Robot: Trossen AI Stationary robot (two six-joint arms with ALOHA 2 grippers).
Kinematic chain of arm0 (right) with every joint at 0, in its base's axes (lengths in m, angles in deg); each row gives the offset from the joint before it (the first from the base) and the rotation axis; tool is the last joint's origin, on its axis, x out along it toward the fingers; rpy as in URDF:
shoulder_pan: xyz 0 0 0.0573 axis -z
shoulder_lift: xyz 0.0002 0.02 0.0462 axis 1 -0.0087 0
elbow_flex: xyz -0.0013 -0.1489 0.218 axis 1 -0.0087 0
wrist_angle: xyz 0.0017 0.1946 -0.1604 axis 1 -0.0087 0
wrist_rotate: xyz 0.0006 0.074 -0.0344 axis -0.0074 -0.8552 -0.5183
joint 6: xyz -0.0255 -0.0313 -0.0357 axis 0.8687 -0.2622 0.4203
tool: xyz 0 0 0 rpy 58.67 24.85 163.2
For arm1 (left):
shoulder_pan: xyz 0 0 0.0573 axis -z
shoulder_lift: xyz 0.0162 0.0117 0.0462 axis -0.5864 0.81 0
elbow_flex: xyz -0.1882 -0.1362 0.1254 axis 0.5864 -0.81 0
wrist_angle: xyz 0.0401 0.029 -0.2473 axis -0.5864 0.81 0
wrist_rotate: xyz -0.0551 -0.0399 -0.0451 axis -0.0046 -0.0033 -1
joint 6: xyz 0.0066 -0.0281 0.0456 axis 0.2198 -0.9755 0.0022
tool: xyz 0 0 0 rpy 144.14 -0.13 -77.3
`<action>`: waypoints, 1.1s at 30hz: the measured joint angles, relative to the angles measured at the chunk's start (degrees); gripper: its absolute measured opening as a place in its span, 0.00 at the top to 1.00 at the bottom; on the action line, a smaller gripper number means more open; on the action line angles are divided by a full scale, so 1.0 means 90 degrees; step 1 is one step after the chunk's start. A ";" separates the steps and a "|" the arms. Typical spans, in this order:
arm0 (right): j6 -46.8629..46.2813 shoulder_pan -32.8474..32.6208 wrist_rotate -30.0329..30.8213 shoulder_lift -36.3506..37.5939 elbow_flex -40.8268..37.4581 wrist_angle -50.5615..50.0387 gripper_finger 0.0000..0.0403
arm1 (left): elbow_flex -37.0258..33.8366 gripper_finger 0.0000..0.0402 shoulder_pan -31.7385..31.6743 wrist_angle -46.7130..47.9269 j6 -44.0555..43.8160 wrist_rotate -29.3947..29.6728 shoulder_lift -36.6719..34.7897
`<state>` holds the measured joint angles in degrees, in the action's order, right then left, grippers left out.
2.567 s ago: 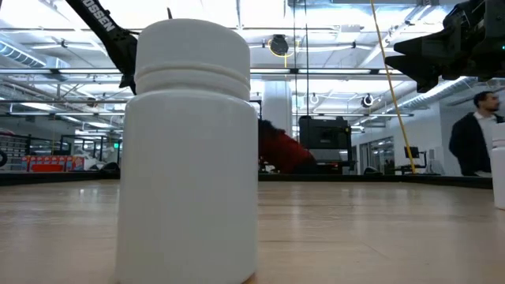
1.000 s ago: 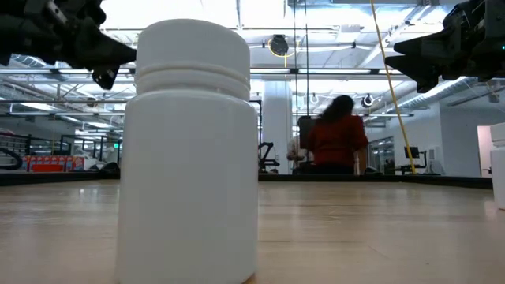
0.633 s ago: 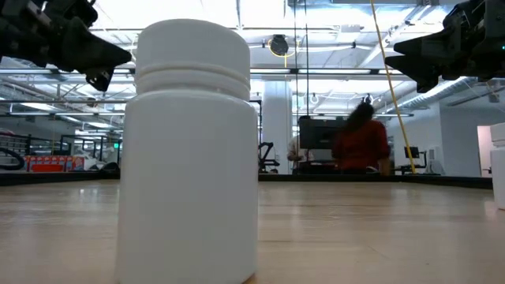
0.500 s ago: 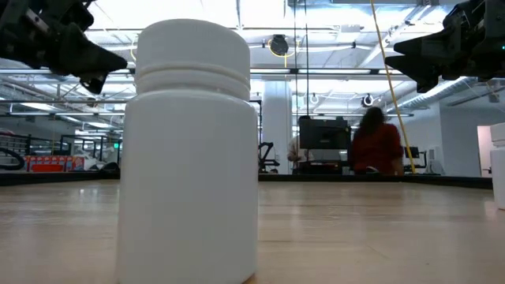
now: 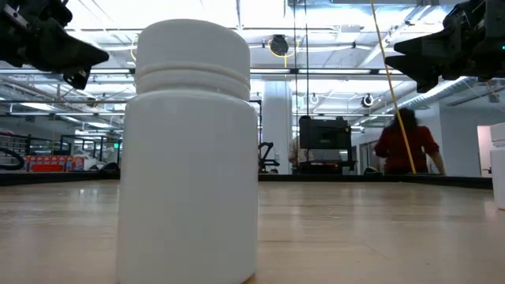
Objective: Pick and place pill bottles into a basket
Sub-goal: Put the white medicine bottle into the gray bin
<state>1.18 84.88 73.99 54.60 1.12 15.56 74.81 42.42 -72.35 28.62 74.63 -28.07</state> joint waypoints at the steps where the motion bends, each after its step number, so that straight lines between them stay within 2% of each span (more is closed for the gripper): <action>1: 0.0000 0.0000 -0.0002 0.0000 0.0001 -0.0001 0.52 | 0.0000 0.97 0.0000 0.0012 -0.0002 -0.0004 -0.0001; 6: 0.0000 0.0000 0.0000 0.0000 0.0001 0.0002 0.52 | 0.0000 0.98 0.0000 0.0059 -0.0029 -0.0025 0.0024; 14: 0.0049 0.0005 0.0144 0.0002 -0.0001 0.0275 0.52 | 0.0000 0.87 0.0000 0.0081 -0.0076 0.0152 0.0026; 20: -0.0060 0.0007 0.0169 -0.0017 0.0001 0.0573 0.52 | 0.0000 0.84 0.0000 0.0085 -0.0080 0.0151 0.0026; 25: -0.1100 0.0000 0.0017 -0.0019 0.0001 0.0935 0.52 | 0.0000 0.83 0.0000 0.0109 -0.0082 0.0151 0.0026; 27: -0.1242 0.0007 0.0307 -0.0020 0.0000 0.1195 0.52 | 0.0000 0.83 0.0000 0.0109 -0.0084 0.0149 0.0026; 29: -0.1802 0.0010 0.0544 -0.0022 -0.0001 0.1262 0.52 | 0.0000 0.83 0.0000 0.0109 -0.0085 0.0149 0.0026; 33: -0.2274 0.0000 -0.0130 -0.0196 -0.0001 0.1159 0.52 | 0.0000 0.83 0.0000 0.0116 -0.0086 0.0164 0.0026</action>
<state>-19.29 84.88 72.83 52.84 1.11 25.99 74.81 42.42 -71.31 27.85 76.10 -27.84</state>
